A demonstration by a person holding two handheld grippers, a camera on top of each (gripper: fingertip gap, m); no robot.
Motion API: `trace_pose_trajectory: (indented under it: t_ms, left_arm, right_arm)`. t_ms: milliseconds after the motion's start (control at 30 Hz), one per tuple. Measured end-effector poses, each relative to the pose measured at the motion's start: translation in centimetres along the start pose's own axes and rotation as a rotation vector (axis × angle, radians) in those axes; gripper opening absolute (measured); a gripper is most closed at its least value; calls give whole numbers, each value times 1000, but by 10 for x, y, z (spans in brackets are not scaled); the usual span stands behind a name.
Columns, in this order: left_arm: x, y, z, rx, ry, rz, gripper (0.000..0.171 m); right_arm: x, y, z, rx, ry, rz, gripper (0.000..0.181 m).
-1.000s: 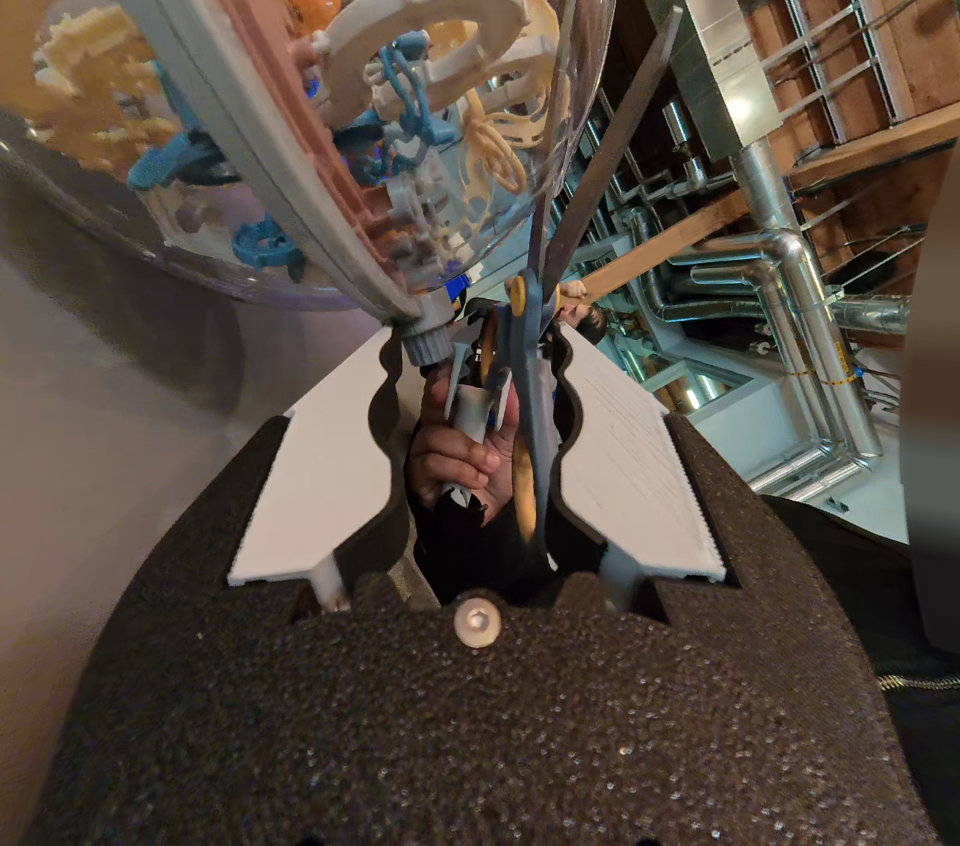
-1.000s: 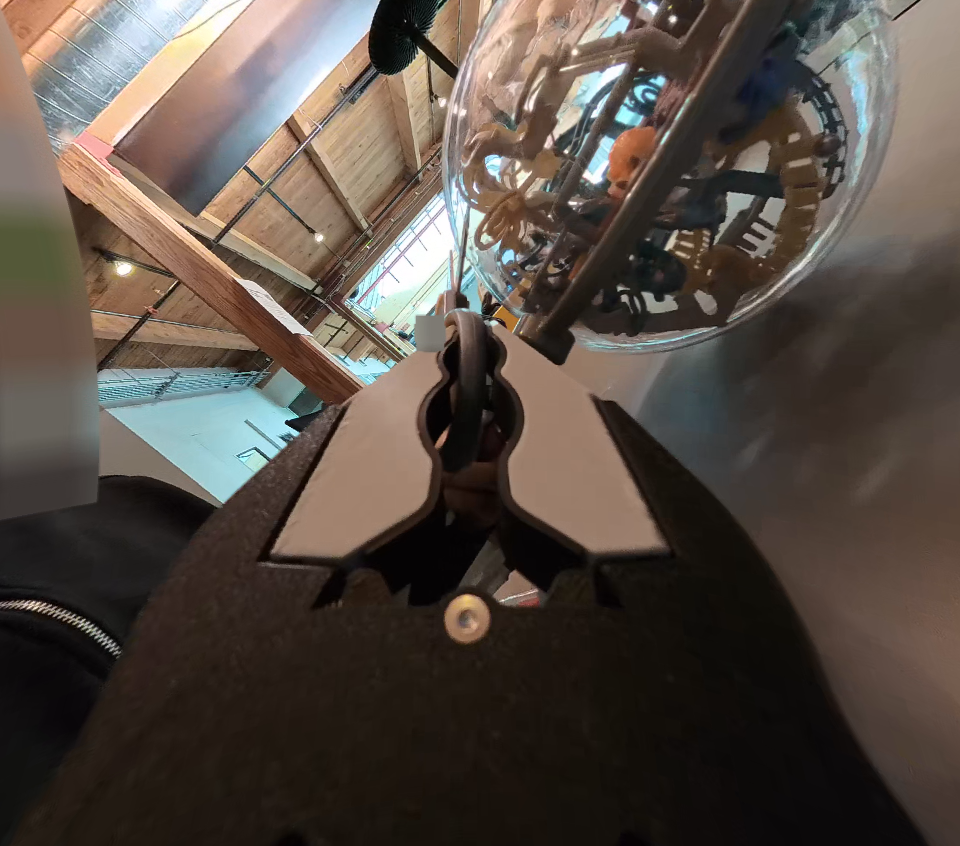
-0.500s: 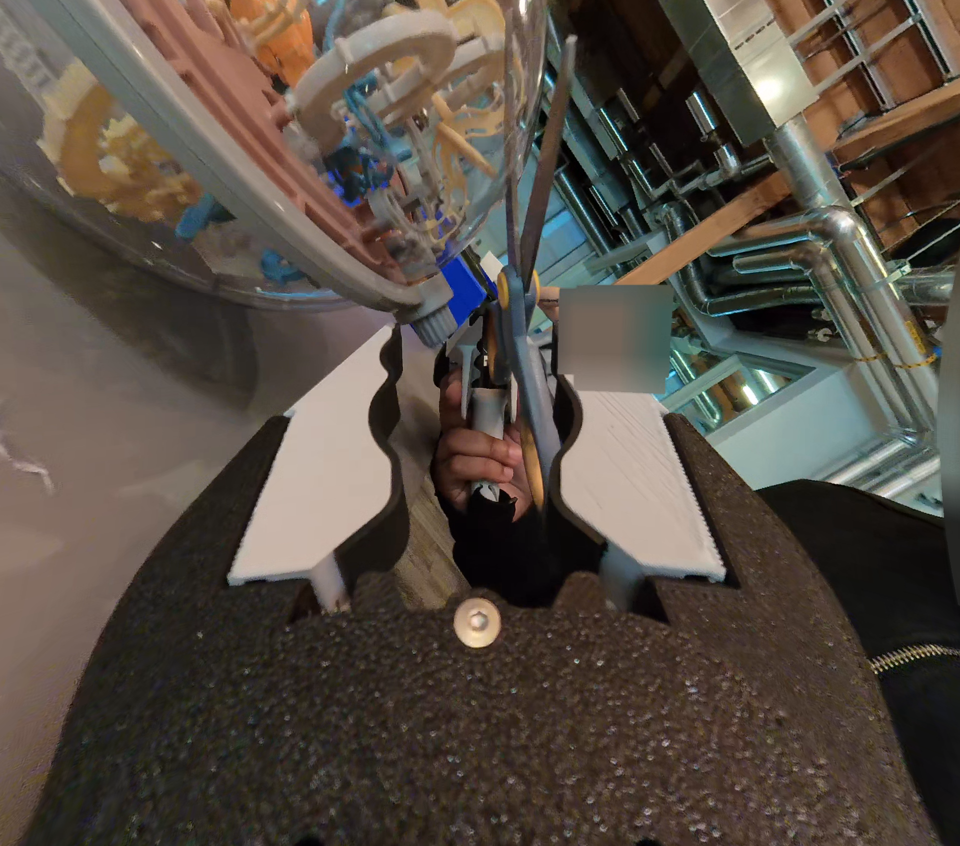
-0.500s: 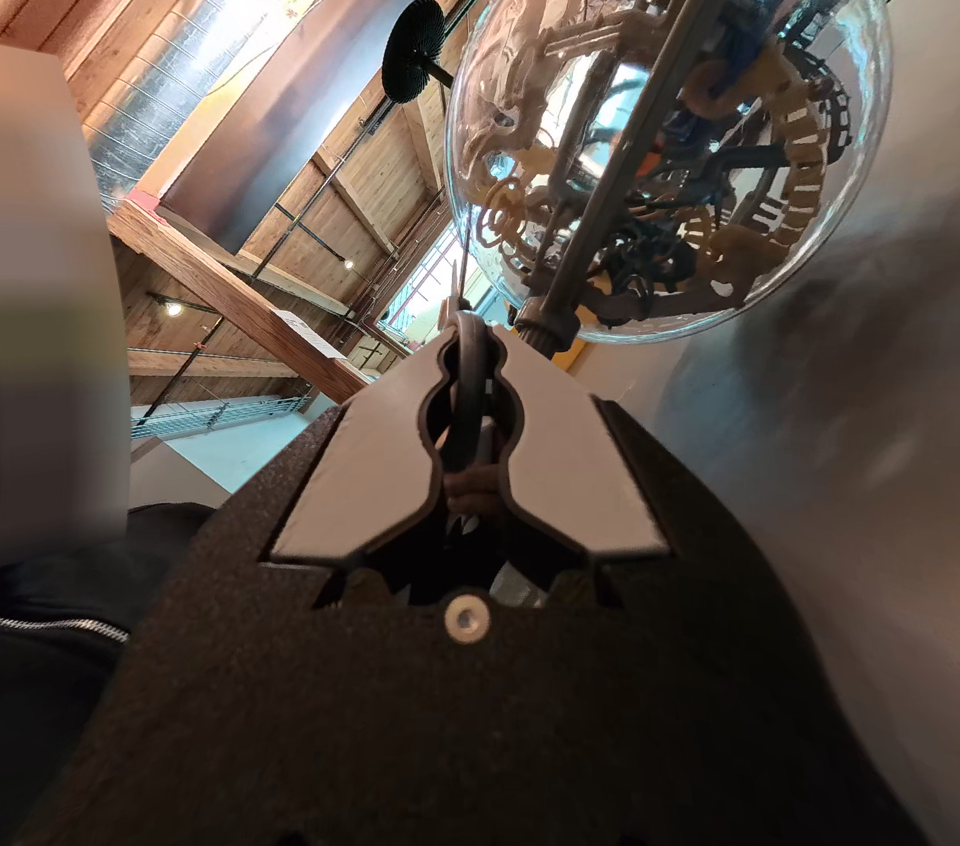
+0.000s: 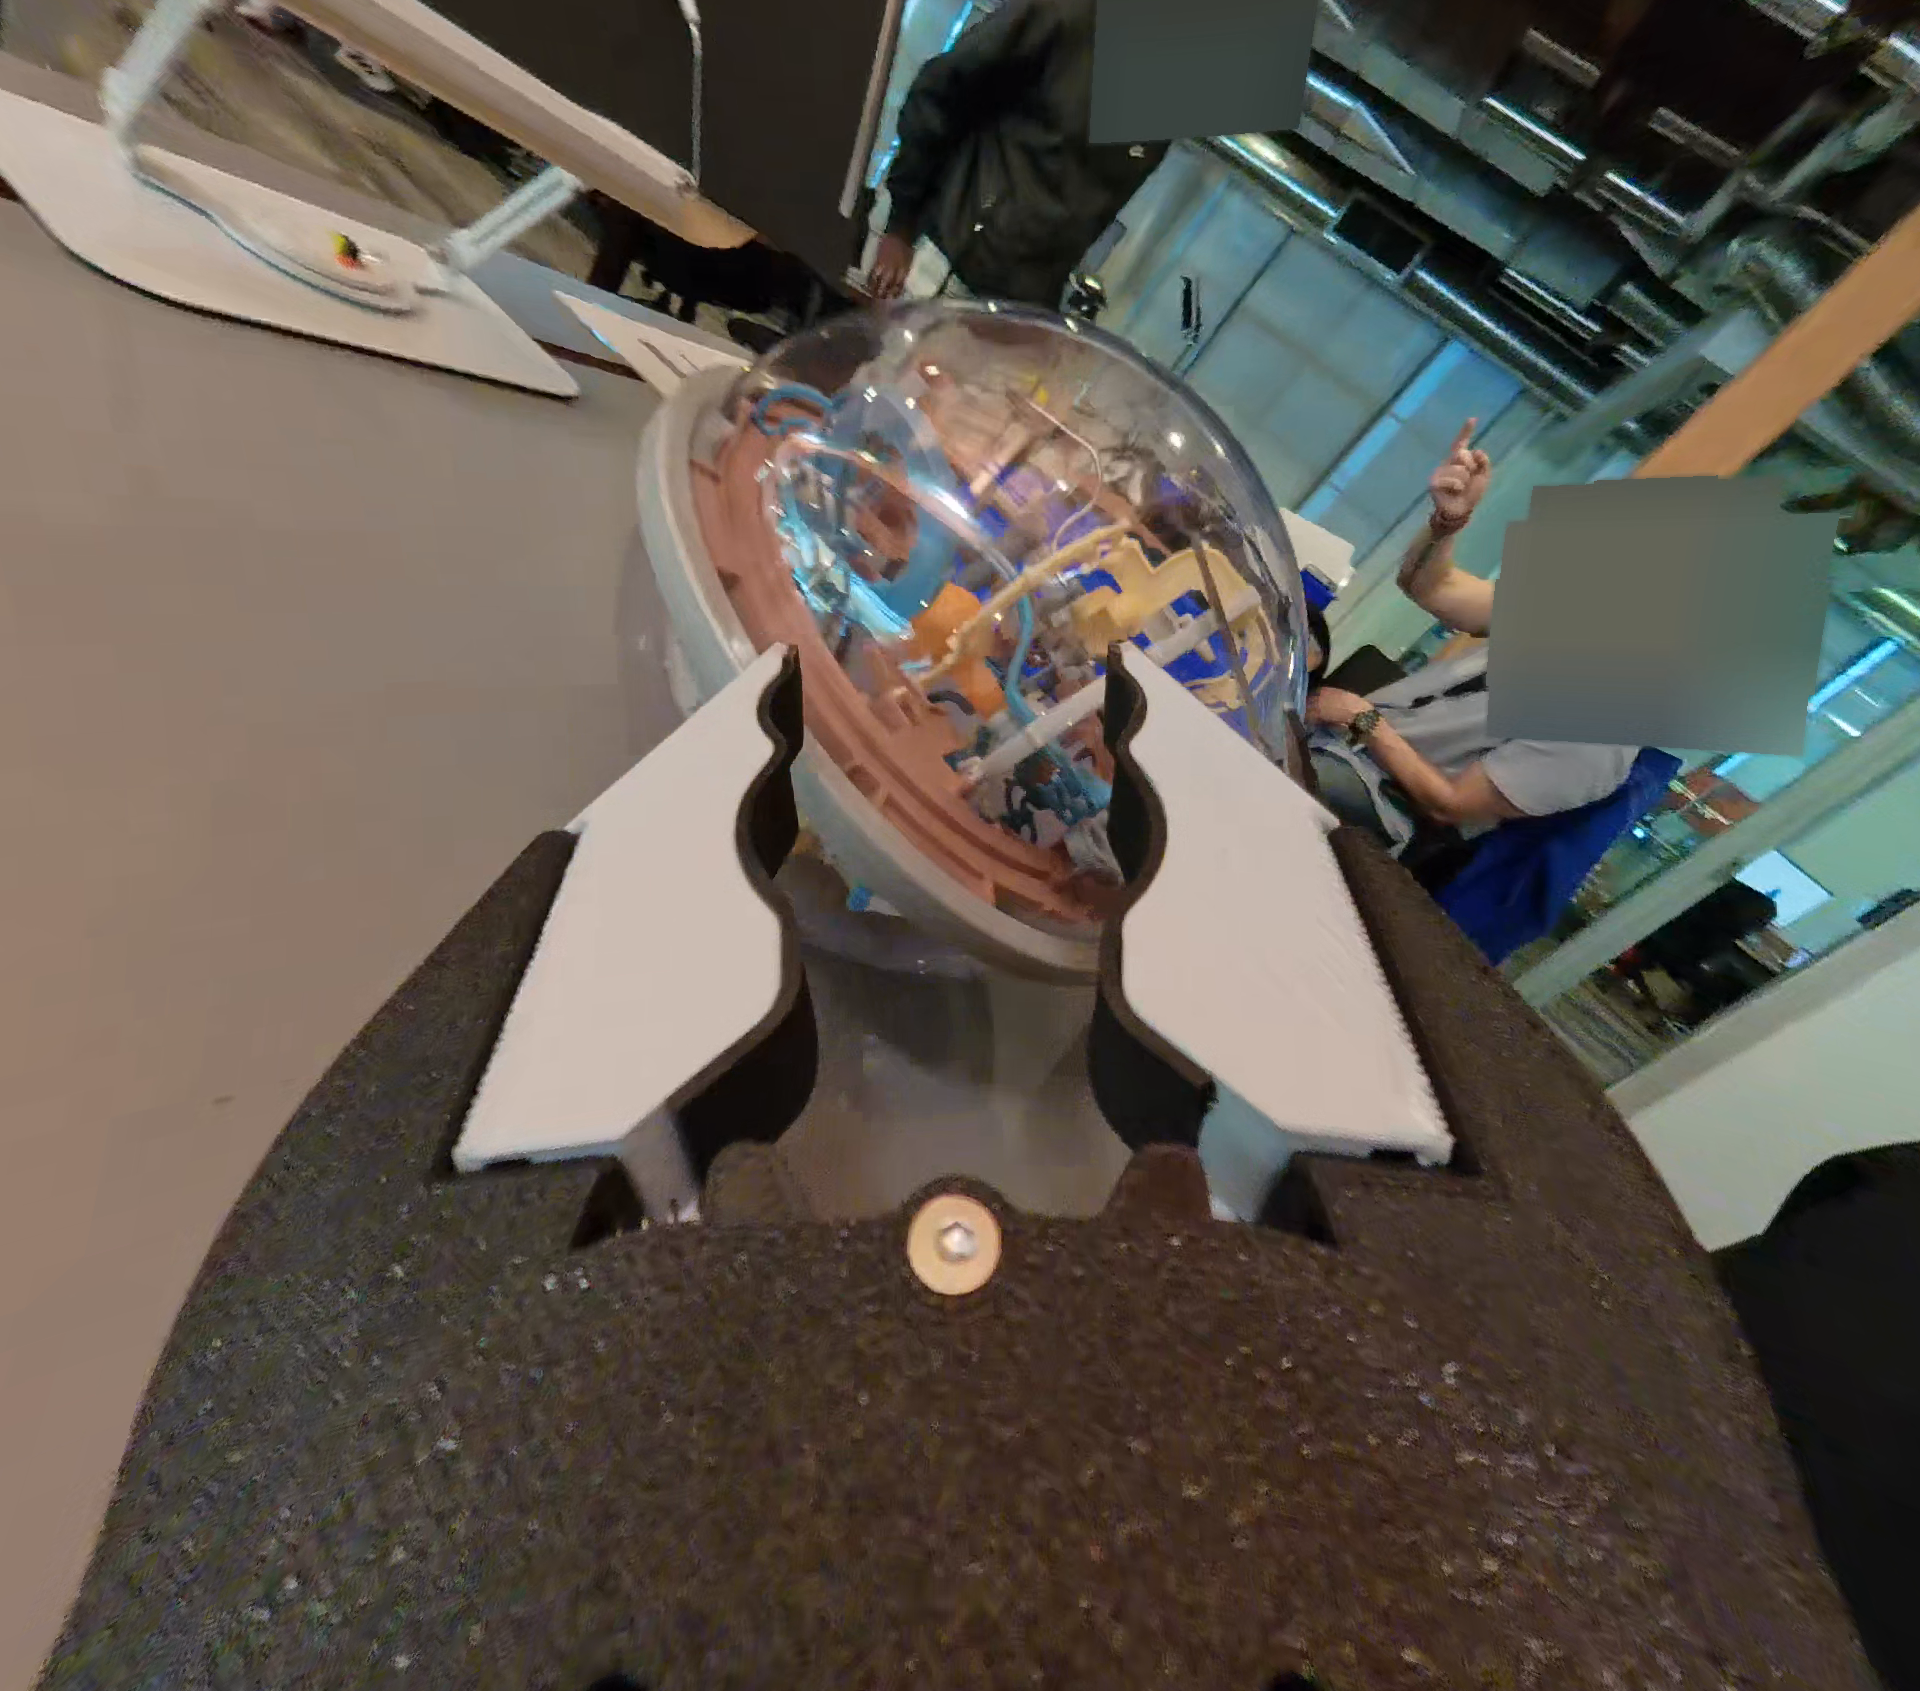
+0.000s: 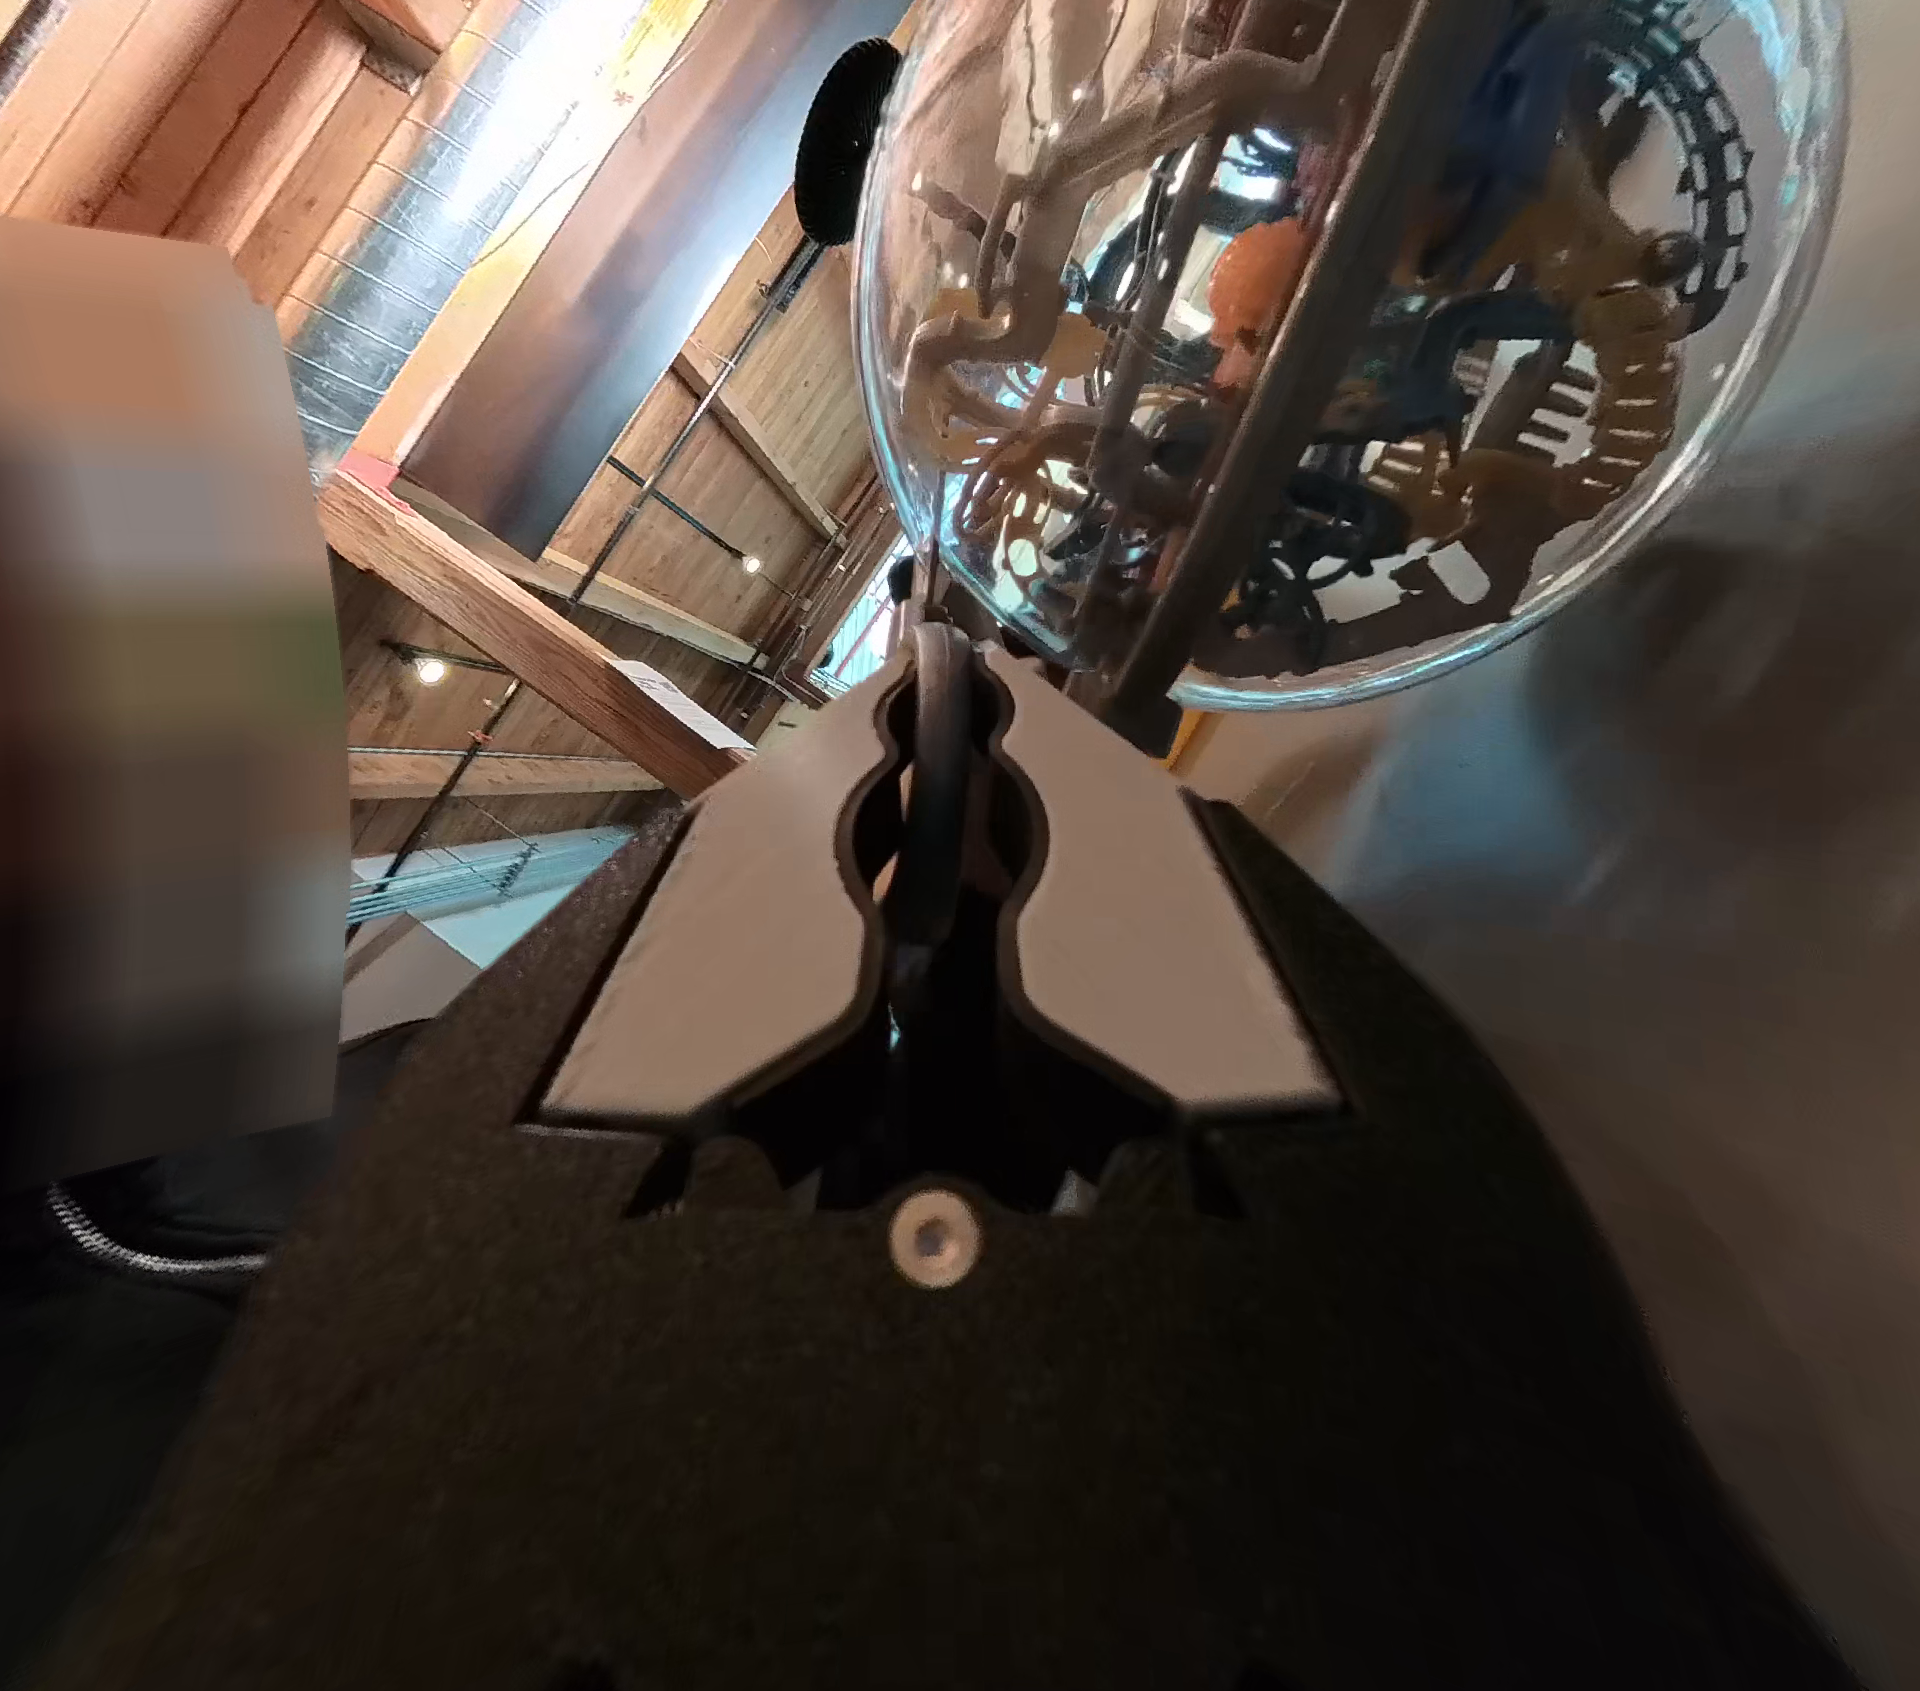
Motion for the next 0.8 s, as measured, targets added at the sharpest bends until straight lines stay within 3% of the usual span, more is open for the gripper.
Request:
trace_pose_trajectory:
  t_ms: [533, 800]
  left_arm:
    - [14, -31, 28, 134, 95, -18, 51]
    - [19, -47, 44, 129, 60, -28, 45]
  right_arm:
    - [7, -3, 2, 221, 83, 37, 5]
    - [18, -9, -4, 294, 136, 88, 5]
Point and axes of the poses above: each gripper's, where its closed fingertips meet, x out along the fingers, y out of its top, z = x × y across the jaws, the point moved 6 cm from there along -x, back along the fingers, and after that the axes turned 10 degrees about -y, right-handed, at the moved point
